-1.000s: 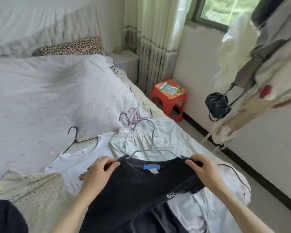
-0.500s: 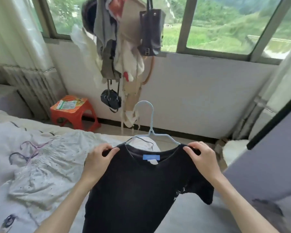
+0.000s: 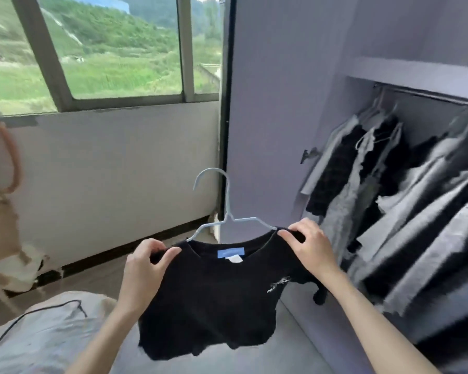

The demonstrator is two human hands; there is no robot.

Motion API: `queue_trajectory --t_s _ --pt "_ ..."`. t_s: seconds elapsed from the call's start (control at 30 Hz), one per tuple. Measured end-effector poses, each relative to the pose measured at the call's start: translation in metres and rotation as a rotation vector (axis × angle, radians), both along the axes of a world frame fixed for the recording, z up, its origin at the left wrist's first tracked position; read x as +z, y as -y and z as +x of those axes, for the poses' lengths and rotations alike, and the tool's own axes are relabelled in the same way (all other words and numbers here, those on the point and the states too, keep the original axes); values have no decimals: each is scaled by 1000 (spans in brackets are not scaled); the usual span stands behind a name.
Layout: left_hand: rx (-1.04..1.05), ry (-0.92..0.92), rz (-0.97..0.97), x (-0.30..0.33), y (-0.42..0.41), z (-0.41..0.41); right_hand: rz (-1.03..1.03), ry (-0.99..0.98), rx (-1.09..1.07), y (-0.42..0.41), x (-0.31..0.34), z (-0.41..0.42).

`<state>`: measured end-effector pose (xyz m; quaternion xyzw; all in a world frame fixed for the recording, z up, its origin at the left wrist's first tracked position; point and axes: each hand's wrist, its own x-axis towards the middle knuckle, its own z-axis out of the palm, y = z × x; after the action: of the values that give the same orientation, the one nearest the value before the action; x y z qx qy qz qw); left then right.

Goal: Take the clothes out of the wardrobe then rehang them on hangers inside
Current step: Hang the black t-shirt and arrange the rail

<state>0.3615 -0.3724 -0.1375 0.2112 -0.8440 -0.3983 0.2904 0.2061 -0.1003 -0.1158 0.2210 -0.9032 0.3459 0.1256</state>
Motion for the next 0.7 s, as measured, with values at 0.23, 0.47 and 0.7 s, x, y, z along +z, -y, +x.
queue_trajectory --t_s 0.23,0.47,0.7 --pt "-238 8 -46 2 -53 -111 148 57 -99 -93 5 -7" --pt "-497 95 -154 -4 -83 -199 122 280 -281 -126 3 3" --pt "-799 227 -258 -17 -118 -254 80 398 -625 -136 3 24"
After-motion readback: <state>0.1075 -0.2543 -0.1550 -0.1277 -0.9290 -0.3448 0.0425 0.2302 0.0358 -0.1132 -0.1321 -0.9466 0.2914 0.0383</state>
